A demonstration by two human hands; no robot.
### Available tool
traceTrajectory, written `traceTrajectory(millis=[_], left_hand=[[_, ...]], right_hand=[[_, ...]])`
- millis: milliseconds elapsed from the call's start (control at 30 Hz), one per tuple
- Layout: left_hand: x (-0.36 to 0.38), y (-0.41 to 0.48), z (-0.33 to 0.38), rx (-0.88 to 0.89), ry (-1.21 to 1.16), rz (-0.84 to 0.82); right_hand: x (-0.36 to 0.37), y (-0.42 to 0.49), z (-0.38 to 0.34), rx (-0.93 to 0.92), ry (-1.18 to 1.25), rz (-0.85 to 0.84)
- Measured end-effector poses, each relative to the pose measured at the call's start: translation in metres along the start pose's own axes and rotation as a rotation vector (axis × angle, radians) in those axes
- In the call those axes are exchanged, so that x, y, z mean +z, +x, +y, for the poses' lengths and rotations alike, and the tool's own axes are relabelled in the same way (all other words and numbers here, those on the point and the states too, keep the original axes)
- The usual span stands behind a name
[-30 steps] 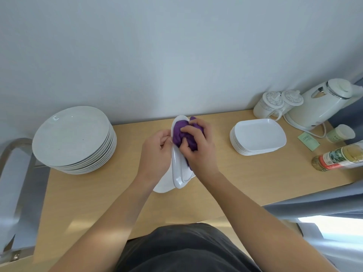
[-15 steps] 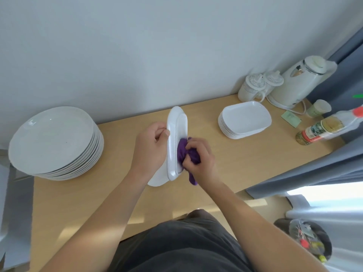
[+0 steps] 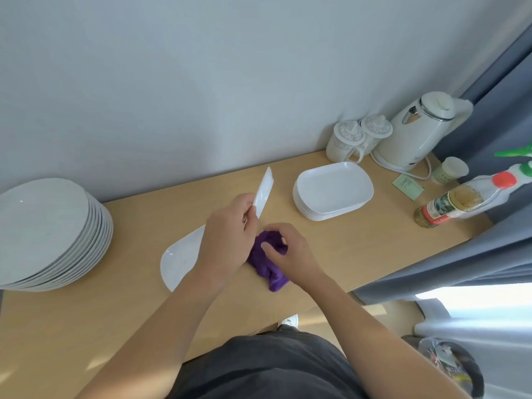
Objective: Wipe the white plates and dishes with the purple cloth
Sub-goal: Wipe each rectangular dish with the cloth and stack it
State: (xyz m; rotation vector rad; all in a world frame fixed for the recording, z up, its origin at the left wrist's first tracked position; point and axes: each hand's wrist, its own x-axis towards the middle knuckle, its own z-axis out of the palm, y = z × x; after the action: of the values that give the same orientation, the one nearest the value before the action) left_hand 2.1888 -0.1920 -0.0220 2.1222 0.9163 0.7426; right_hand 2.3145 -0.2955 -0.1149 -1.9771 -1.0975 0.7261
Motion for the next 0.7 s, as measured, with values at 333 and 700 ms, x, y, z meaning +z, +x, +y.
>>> traceTrajectory(millis=[333, 700], left_hand=[[0.08, 0.021, 0.036, 0.312, 0.438, -0.091], [0.123, 0.043, 0.021, -0.316, 0.195, 0.068]], right_hand=[[-0.106, 0.052, -0.03, 0.214, 0.531, 0.305], [-0.178, 0.084, 0.047, 0.284, 0.568, 0.467]])
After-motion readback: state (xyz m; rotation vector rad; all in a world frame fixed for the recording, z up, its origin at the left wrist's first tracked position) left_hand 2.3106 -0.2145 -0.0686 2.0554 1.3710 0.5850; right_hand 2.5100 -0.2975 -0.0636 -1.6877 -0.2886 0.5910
